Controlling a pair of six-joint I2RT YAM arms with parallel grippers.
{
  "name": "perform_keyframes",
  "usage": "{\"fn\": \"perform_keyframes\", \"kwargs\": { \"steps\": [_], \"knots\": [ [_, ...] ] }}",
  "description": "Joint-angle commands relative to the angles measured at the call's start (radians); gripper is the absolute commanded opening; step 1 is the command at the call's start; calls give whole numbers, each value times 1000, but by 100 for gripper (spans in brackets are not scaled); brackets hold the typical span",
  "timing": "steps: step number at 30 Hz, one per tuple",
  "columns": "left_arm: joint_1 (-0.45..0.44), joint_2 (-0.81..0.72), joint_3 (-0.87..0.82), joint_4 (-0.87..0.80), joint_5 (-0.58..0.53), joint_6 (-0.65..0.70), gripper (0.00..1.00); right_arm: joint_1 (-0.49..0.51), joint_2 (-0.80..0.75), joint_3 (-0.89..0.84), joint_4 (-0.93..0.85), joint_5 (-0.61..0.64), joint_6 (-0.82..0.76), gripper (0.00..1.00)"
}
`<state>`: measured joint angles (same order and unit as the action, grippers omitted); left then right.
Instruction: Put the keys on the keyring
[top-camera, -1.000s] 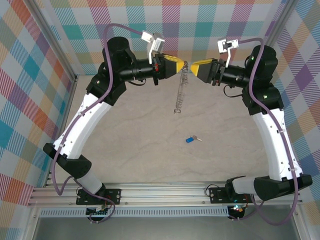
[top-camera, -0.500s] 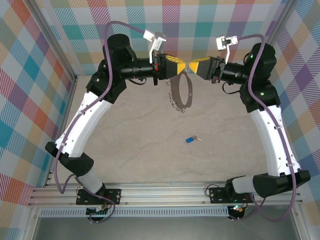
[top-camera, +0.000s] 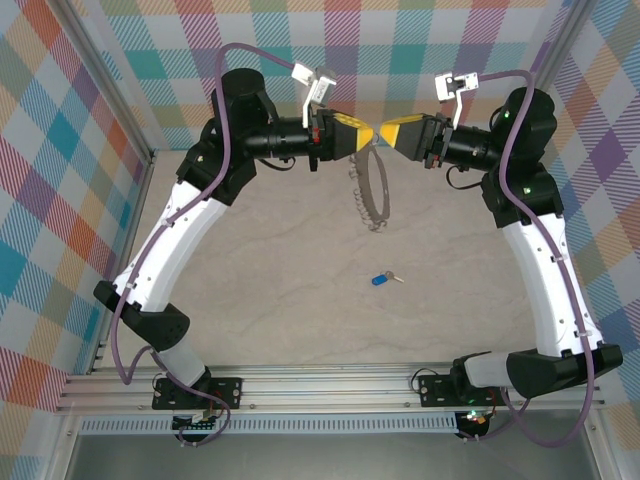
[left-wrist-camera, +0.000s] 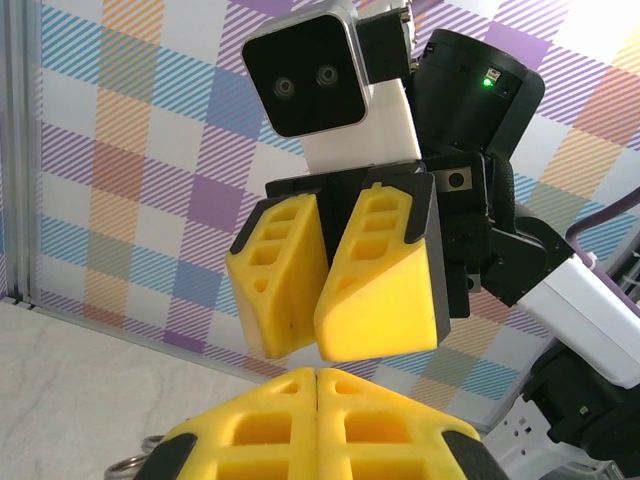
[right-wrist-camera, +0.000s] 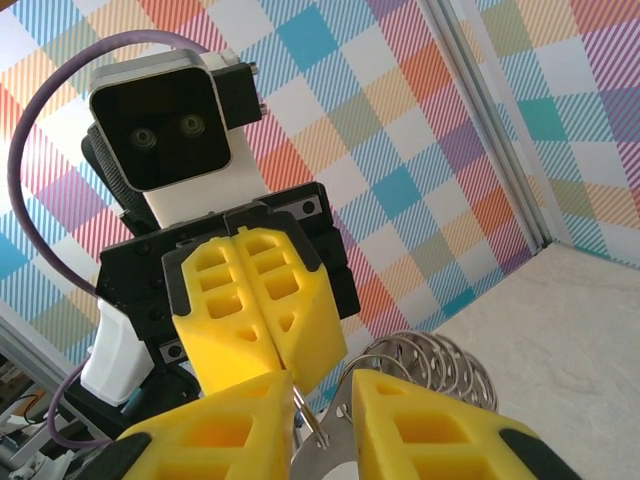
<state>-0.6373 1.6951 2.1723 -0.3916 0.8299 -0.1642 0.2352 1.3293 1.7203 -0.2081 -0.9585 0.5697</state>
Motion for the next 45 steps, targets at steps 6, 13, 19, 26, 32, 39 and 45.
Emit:
{"fn": "perform_keyframes", "kwargs": {
  "steps": [6, 13, 19, 26, 32, 39, 45],
  "knots": [
    [-9, 4, 50, 30, 27, -16, 0, -4, 1, -3, 43, -67, 24, 22],
    [-8, 10, 57, 34, 30, -20, 0, -3, 6, -4, 59, -82, 41, 24],
    [-8, 20, 60, 45, 35, -32, 0, -4, 12, -5, 70, -90, 51, 21],
    [-9, 32, 68, 53, 38, -38, 0, 1, 18, -5, 74, -101, 57, 17],
    [-8, 45, 88, 52, 40, -38, 0, 3, 15, -22, 62, -102, 49, 20],
    [-8, 47, 98, 45, 37, -32, 0, 2, -1, -46, 35, -88, 25, 19],
    [-9, 46, 99, 34, 34, -24, 0, 2, -8, -53, 44, -79, 25, 0]
  ]
}}
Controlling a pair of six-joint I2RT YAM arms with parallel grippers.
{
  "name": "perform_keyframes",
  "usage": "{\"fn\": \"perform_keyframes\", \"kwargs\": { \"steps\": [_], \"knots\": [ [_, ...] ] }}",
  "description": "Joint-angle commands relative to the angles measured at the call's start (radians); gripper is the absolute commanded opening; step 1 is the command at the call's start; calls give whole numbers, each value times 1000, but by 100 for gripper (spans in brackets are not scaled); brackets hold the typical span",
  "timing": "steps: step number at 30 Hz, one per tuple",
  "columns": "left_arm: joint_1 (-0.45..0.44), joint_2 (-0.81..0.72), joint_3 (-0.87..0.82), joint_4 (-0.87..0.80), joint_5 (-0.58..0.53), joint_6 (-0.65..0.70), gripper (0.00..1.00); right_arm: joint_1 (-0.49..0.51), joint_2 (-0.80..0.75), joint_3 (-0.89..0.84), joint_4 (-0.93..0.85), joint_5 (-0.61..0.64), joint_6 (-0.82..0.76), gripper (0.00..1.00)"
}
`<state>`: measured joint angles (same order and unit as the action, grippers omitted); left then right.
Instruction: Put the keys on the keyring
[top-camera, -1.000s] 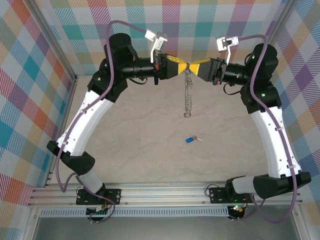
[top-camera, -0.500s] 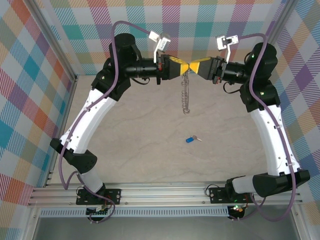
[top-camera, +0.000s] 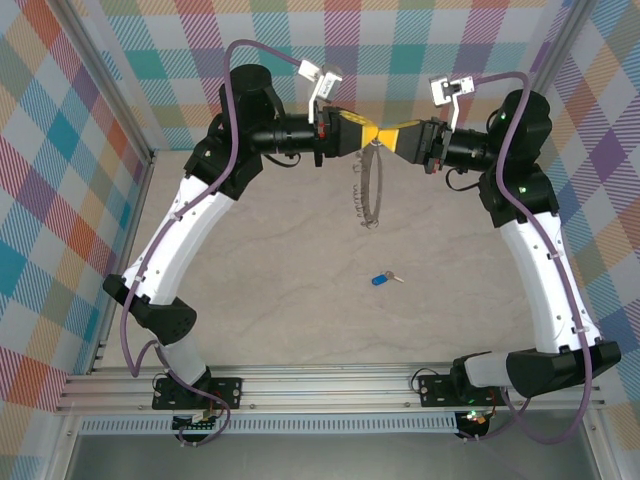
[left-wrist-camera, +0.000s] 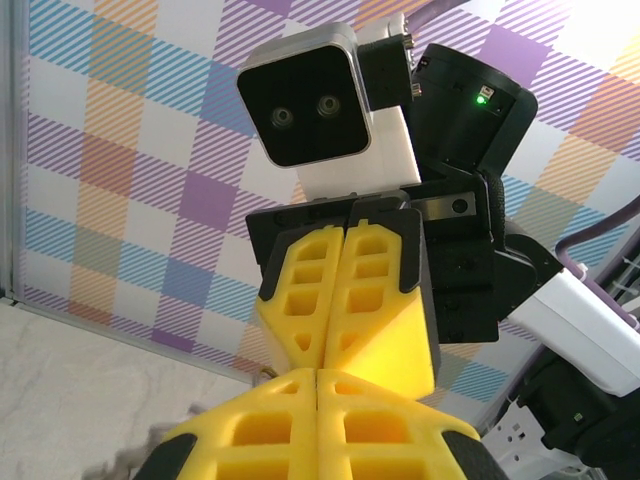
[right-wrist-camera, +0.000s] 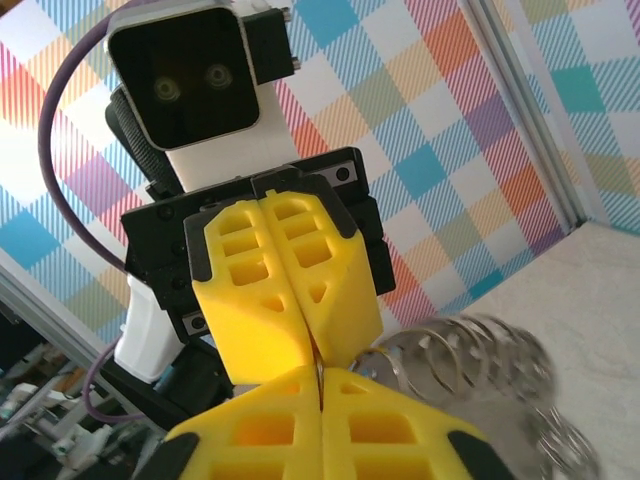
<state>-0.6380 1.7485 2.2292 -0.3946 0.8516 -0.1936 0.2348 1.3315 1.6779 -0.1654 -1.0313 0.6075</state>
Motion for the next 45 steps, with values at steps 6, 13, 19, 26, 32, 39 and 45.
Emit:
{"fn": "perform_keyframes", "kwargs": {
  "steps": [6, 13, 19, 26, 32, 39, 45],
  "knots": [
    [-8, -14, 37, 41, -65, -14, 0, 4, -15, -16, 19, 25, -2, 0],
    [-8, -51, -25, 79, -254, -81, 42, 1, -23, -43, 114, 110, 64, 0],
    [-9, -74, -93, 150, -347, -150, 56, 2, -26, -69, 193, 184, 109, 0],
    [-9, -47, -109, 165, -398, -248, 58, 2, -20, -67, 237, 267, 139, 0],
    [-11, -17, -134, 215, -387, -341, 60, 3, 12, -62, 302, 310, 197, 0],
    [-10, -23, -138, 227, -417, -344, 61, 3, 28, -78, 355, 366, 243, 0],
    [-8, -13, -121, 229, -442, -362, 62, 3, 25, -93, 397, 405, 276, 0]
  ]
}}
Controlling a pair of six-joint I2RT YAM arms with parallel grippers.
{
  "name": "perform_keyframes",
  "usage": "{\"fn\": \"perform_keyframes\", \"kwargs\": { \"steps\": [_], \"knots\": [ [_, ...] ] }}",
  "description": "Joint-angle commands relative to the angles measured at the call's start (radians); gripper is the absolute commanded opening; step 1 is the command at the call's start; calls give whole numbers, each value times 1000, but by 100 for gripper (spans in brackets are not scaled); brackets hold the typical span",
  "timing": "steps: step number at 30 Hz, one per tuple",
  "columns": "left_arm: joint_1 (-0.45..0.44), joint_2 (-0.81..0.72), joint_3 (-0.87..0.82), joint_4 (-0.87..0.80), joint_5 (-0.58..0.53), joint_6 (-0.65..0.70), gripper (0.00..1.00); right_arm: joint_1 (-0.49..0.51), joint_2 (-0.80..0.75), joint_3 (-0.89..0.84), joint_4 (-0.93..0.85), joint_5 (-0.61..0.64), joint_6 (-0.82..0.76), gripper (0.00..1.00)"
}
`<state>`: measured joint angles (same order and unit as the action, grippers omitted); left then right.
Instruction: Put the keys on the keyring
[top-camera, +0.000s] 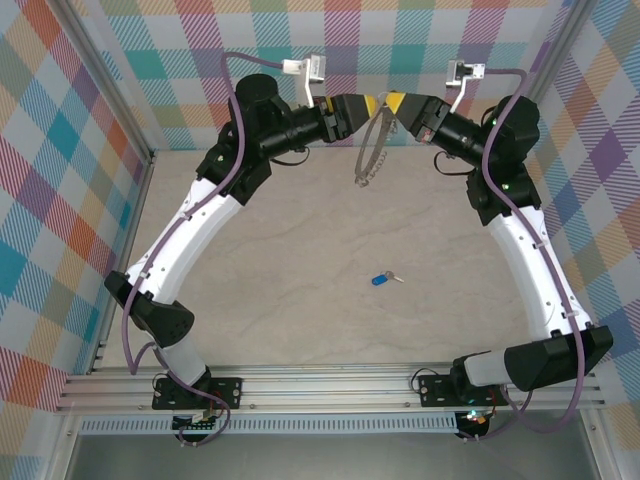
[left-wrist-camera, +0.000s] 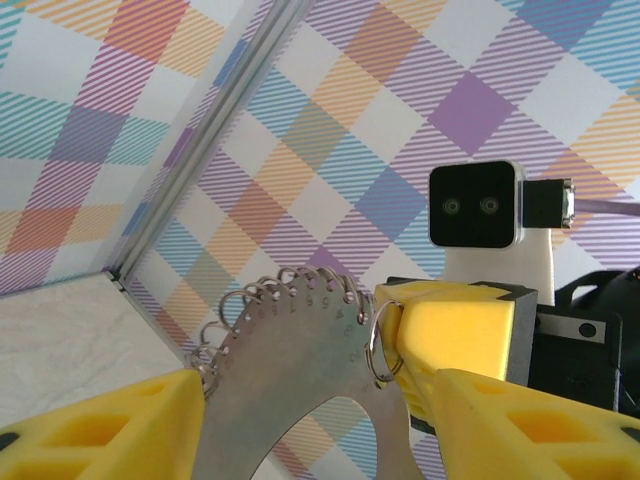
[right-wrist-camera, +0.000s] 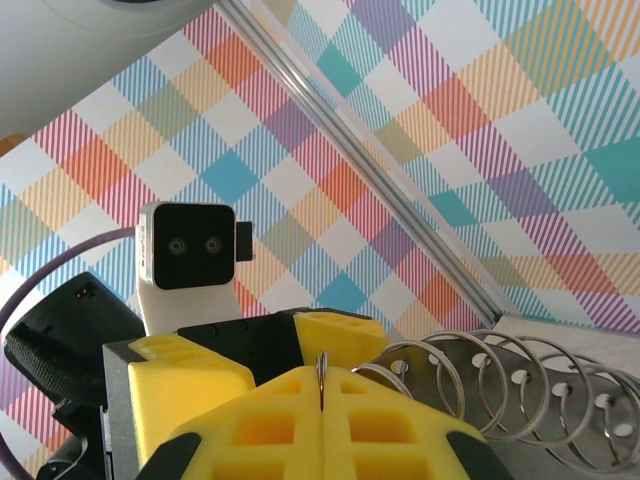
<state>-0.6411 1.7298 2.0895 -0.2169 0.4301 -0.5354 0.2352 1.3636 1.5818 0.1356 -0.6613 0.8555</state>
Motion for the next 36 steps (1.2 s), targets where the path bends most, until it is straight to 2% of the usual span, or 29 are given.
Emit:
{"fn": "perform_keyframes", "kwargs": {
  "steps": [1, 12, 24, 36],
  "knots": [
    [-3, 13, 28, 53, -21, -27, 62, 2, -11, 3, 95, 43, 27, 0],
    [19, 43, 61, 109, -22, -108, 64, 1, -10, -26, 183, 119, 111, 0],
    [32, 28, 44, 197, 45, -167, 63, 3, 4, -82, 307, 151, 212, 0],
    [31, 44, 13, 304, 136, -240, 44, 3, -6, -129, 383, 152, 261, 0]
  ]
}}
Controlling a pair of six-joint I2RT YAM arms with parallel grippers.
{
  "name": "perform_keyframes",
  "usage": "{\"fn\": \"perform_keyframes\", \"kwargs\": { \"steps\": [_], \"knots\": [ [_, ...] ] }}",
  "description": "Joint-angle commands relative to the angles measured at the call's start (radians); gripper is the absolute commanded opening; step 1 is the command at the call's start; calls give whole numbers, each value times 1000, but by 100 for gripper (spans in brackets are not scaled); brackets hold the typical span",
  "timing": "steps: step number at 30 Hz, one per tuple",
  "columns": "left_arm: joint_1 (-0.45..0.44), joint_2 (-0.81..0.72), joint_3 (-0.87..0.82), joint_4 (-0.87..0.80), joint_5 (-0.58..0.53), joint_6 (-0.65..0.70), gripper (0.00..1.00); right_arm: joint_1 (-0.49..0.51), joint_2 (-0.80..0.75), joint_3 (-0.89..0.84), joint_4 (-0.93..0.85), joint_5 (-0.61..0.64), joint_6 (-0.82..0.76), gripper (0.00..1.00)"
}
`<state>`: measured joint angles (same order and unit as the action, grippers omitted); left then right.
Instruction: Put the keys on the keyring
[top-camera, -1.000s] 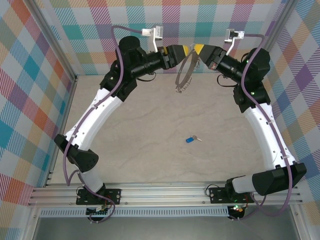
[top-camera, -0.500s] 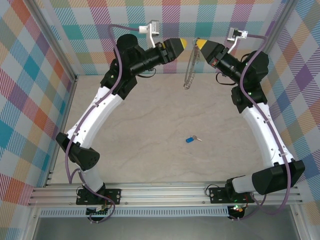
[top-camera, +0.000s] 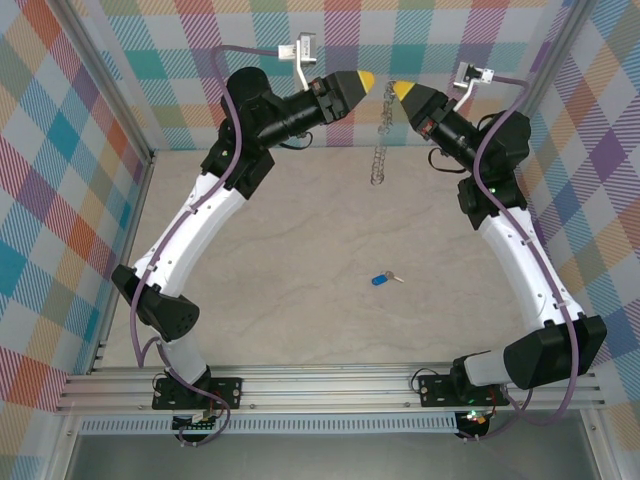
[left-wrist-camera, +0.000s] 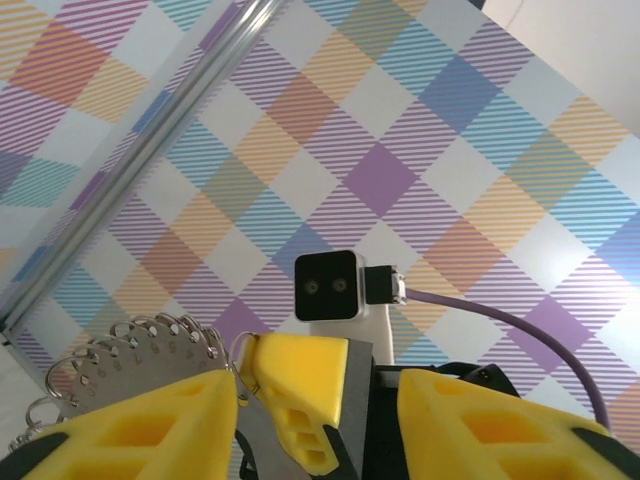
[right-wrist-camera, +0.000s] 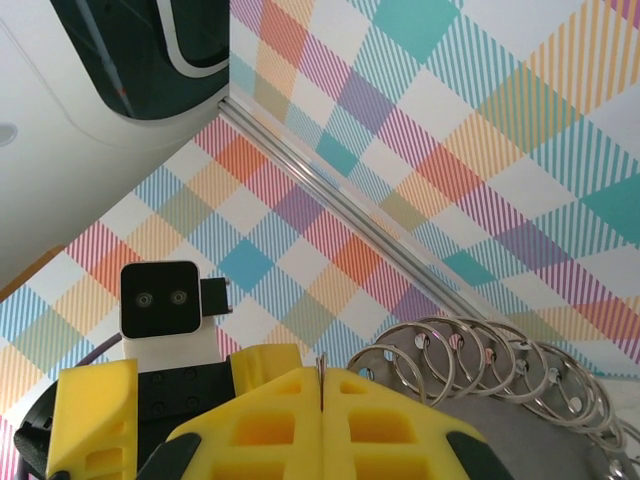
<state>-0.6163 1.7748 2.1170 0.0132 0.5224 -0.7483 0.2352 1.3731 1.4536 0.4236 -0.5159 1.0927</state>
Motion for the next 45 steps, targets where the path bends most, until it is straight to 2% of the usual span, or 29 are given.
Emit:
{"fn": "perform_keyframes", "kwargs": {
  "steps": [1, 36, 45],
  "knots": [
    [6, 4, -17, 85, 53, -34, 42, 3, -15, -1, 98, 2, 27, 0],
    [2, 83, -4, 192, 97, -135, 35, 22, -5, -2, 126, -15, 59, 0],
    [0, 82, -2, 199, 113, -135, 27, 30, 0, 0, 125, -12, 55, 0]
  ]
}}
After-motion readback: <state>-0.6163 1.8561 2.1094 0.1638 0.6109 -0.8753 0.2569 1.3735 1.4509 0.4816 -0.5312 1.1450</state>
